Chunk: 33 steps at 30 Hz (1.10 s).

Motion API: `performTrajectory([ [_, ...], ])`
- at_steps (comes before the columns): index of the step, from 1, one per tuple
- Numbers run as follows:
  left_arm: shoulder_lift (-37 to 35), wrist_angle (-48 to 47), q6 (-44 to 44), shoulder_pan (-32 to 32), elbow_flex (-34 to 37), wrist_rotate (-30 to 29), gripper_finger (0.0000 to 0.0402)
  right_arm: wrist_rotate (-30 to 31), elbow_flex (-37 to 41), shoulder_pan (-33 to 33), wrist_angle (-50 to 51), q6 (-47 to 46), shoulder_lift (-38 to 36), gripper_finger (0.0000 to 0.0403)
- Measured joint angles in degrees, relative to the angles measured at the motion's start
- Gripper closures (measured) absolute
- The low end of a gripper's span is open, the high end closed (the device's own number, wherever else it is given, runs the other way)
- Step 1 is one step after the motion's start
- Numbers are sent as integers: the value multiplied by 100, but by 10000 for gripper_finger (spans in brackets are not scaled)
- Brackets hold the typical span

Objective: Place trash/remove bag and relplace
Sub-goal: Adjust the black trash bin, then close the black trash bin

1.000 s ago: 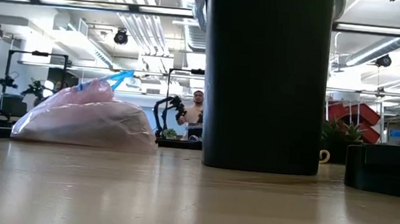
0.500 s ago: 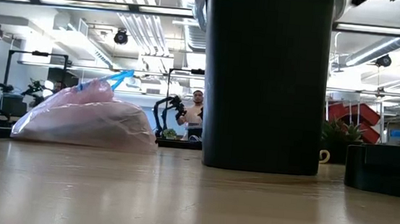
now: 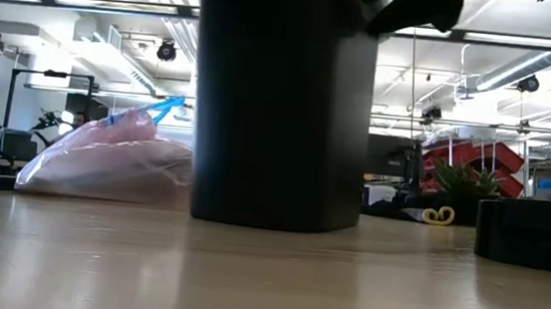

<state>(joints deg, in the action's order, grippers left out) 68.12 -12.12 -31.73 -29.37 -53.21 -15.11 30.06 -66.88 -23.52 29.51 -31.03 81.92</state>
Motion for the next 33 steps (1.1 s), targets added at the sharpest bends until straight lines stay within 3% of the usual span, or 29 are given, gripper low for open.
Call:
performTrajectory([
  [4, -247, -956, -402, -248, 0, 78, 397, -16, -25, 3, 280, 66, -109, 140],
  [7, -279, -1257, -577, -431, 1, -294, 397, -39, -9, -99, 874, -261, -330, 135],
  [12, -77, -860, -537, -590, 75, -1078, 397, -436, 175, -554, 1749, -965, -469, 132],
  [18, 283, -304, -469, -596, 259, -1125, 397, -1284, 796, -1328, 1355, -2484, -290, 157],
  [21, 442, -73, -428, -605, 286, -1087, 397, -1398, 1010, -1692, 917, -3093, -84, 190],
  [25, 566, 185, -275, -610, 299, -1041, 397, -1781, 954, -2034, 650, -3122, 314, 262],
  [30, 634, 269, -184, -610, 299, -983, 397, -2417, 617, -2150, 1102, -2062, 916, 379],
  [33, 640, 269, -176, -608, 299, -984, 397, -2637, 363, -2106, 1460, -787, 1338, 391],
])
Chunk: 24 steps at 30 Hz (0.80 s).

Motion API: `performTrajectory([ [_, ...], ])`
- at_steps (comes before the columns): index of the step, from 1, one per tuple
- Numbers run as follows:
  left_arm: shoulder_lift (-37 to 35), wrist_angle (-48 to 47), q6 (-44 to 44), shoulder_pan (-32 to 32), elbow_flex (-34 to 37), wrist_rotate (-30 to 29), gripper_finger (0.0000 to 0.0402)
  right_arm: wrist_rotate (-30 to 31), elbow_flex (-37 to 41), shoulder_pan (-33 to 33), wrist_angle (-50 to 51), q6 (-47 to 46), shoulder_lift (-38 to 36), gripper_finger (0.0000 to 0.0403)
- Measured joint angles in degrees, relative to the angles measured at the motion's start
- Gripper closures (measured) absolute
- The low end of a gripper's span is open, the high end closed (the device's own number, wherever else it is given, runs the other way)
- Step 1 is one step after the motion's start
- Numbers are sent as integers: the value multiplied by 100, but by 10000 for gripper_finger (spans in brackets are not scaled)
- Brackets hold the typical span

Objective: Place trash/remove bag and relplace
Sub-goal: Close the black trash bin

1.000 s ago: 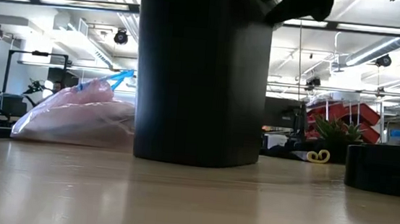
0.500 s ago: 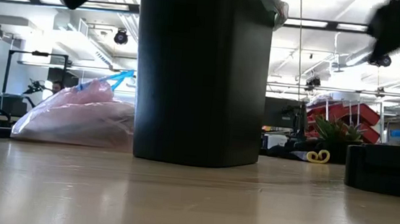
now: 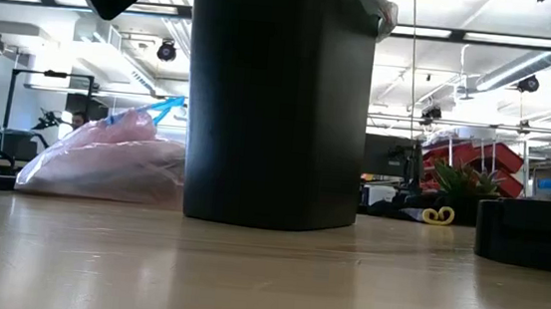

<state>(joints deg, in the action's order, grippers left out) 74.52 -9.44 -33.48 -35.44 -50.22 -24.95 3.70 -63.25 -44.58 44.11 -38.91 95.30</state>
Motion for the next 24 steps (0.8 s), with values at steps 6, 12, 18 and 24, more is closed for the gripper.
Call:
performTrajectory([
  [6, -4, -2, -68, -4, 0, 2, 397, -116, -648, 272, 521, 2749, 788, 388],
  [12, -9, -2, -239, -32, 0, 46, 397, -111, -1368, 507, 1060, 4026, 1024, 400],
  [18, -11, -11, -150, -36, 0, 46, 397, 82, -1254, 592, 1361, 4465, 799, 402],
  [24, -11, -50, -113, -33, 13, 42, 397, 82, -753, 710, 1047, 4666, 799, 403],
])
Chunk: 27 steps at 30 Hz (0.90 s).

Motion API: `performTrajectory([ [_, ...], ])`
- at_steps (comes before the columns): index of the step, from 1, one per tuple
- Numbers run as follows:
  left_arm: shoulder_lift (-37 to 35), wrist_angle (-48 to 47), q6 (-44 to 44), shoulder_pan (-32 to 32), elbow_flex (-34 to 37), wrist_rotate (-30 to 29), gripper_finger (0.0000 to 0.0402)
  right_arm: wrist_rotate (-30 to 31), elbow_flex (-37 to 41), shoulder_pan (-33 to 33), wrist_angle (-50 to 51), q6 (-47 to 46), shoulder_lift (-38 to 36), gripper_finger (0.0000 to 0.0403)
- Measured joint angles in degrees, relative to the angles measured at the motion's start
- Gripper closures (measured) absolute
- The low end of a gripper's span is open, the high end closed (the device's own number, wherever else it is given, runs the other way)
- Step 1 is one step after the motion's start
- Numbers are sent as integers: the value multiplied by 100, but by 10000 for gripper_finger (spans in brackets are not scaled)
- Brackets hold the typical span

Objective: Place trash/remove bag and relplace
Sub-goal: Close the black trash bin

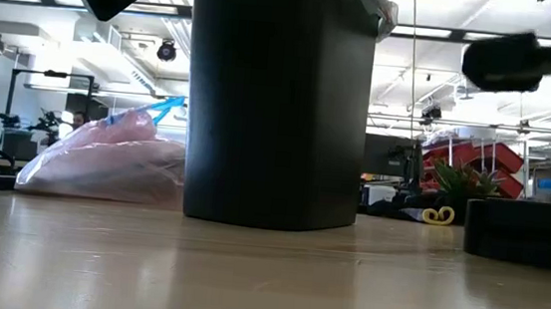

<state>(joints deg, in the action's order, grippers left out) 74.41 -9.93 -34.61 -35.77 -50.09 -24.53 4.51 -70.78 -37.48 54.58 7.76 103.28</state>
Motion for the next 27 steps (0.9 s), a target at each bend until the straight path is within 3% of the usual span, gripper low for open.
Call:
performTrajectory([
  [4, -2, -1, -39, 0, 7, -2, 397, 1, 216, 128, -429, 154, -31, 403],
  [10, -18, -2, -42, -4, 7, -4, 397, 369, 161, 435, -950, 1137, 20, 403],
  [15, -41, 9, -45, -4, 9, -4, 397, 805, -264, 698, -851, 1846, 44, 403],
  [19, -69, 9, -173, -4, 9, -6, 397, 789, -916, 652, -639, 1851, 17, 403],
  [22, -74, 11, -225, -4, 7, -4, 397, 686, -1512, 563, -253, 1045, -44, 395],
  [27, -74, 11, -235, -4, 9, -9, 397, 802, -1797, 384, -101, -2239, -586, 347],
])
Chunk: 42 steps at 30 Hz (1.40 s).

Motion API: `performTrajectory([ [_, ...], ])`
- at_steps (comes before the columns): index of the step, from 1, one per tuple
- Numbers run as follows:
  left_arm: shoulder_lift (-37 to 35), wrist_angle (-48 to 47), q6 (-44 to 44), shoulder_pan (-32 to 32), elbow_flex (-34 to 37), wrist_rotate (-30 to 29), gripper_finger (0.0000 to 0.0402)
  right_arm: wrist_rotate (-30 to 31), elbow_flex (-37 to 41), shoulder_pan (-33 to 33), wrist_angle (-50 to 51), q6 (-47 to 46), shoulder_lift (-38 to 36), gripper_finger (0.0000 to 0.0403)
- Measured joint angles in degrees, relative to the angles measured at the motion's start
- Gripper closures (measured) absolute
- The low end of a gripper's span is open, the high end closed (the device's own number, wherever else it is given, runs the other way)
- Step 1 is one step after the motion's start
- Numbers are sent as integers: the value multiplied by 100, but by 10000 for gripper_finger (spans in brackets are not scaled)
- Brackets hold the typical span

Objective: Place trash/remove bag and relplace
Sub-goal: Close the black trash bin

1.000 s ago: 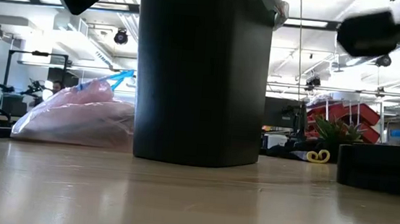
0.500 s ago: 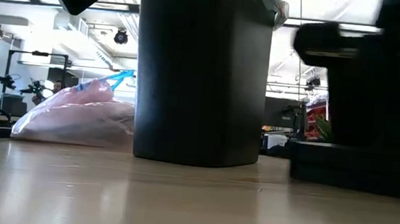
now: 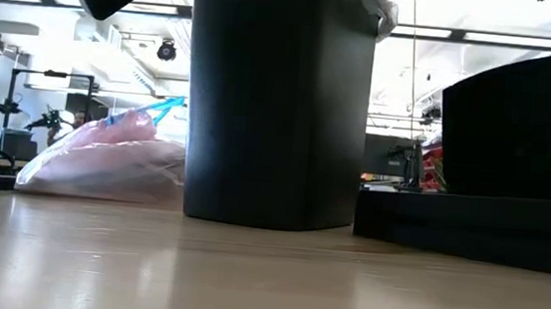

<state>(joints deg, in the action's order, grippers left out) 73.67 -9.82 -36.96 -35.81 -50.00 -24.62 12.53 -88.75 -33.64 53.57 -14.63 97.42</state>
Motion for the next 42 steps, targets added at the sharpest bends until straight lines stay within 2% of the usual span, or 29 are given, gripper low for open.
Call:
performTrajectory([
  [4, 0, 6, 134, 2, 0, -61, 397, 1896, 295, -713, 273, -2384, -674, 294],
  [6, 0, 20, 306, 9, 0, -63, 397, 2500, 485, -1093, 700, -3557, -883, 268],
  [9, 0, 21, 488, 31, 0, -63, 397, 2555, 779, -1547, 1480, -5105, -1053, 233],
  [15, 0, 20, 497, 63, 0, -55, 397, 2141, 1299, -2149, 2333, -8081, -1086, 189],
  [19, 0, -65, 378, 59, 0, -35, 397, 1915, 1562, -2456, 2884, -9432, -1069, 171],
  [22, 0, -211, 333, 50, 0, -32, 397, 1530, 1851, -2511, 3142, -9549, -1071, 164],
  [24, 0, -223, 371, 50, 12, -33, 397, 1527, 2099, -2491, 3199, -9557, -1075, 163],
  [30, 2, -230, 302, 44, 66, -3, 397, 2031, 3006, -2274, 2772, -9726, -1135, 179],
  [35, 2, -232, 251, 33, 66, 78, 397, 2645, 3522, -1966, 2067, -9368, -1191, 202],
  [39, 0, -232, 191, 31, 66, 151, 397, 3205, 3560, -1710, 2056, -8882, -1190, 248],
  [42, 0, -231, 191, 31, 66, 136, 397, 3424, 3561, -1523, 2051, -8357, -1189, 318],
])
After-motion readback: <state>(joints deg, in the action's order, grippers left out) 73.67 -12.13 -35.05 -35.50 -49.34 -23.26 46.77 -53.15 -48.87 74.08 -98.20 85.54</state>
